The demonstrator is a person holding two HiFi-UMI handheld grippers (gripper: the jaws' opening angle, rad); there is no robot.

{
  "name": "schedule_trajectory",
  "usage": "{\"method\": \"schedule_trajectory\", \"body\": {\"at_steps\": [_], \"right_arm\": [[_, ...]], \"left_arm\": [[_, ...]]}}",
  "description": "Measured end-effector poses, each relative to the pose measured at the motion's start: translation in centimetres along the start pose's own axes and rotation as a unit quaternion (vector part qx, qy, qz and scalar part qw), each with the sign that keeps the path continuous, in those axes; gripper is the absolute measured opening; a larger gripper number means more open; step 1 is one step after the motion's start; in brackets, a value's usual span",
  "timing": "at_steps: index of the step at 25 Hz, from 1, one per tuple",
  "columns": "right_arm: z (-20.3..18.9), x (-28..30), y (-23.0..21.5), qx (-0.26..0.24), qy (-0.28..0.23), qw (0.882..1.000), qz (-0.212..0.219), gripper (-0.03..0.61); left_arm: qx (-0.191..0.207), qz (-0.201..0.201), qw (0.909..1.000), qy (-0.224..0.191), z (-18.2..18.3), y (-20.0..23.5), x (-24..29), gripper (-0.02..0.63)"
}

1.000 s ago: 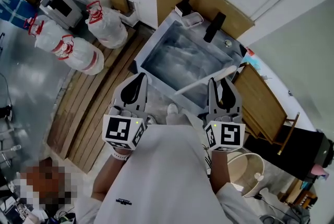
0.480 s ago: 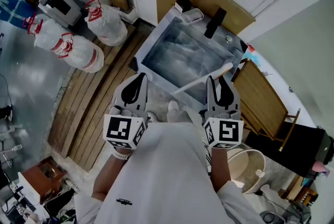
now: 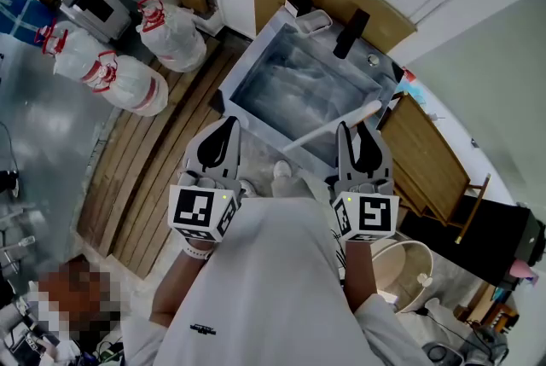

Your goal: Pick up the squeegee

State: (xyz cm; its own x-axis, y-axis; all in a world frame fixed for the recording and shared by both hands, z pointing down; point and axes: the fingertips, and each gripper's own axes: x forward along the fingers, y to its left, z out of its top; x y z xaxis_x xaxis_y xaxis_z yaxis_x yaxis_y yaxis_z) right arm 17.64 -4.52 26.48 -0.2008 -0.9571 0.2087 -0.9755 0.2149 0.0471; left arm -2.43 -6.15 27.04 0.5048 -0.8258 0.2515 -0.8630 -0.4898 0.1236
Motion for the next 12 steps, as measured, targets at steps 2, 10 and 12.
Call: {"method": "schedule_trajectory", "body": {"at_steps": [2, 10, 12], "right_arm": [[-0.26, -0.02, 0.06, 0.001, 0.003, 1.000, 0.000, 0.104], [-0.61, -0.10, -0.42, -0.001, 0.009, 1.000, -0.006, 0.104], [-0.70, -0.01, -0.59, -0.001, 0.010, 1.000, -0.007, 0.104]], "left_arm": [[0.000, -0.001, 1.0000, 0.003, -0.19, -0.05, 0.01, 0.005], [-0.003, -0.003, 1.0000, 0.005, -0.41, -0.33, 0.26, 0.005], [-0.004, -0.004, 1.0000, 0.006, -0.50, -0.42, 0.45, 0.005]]}}
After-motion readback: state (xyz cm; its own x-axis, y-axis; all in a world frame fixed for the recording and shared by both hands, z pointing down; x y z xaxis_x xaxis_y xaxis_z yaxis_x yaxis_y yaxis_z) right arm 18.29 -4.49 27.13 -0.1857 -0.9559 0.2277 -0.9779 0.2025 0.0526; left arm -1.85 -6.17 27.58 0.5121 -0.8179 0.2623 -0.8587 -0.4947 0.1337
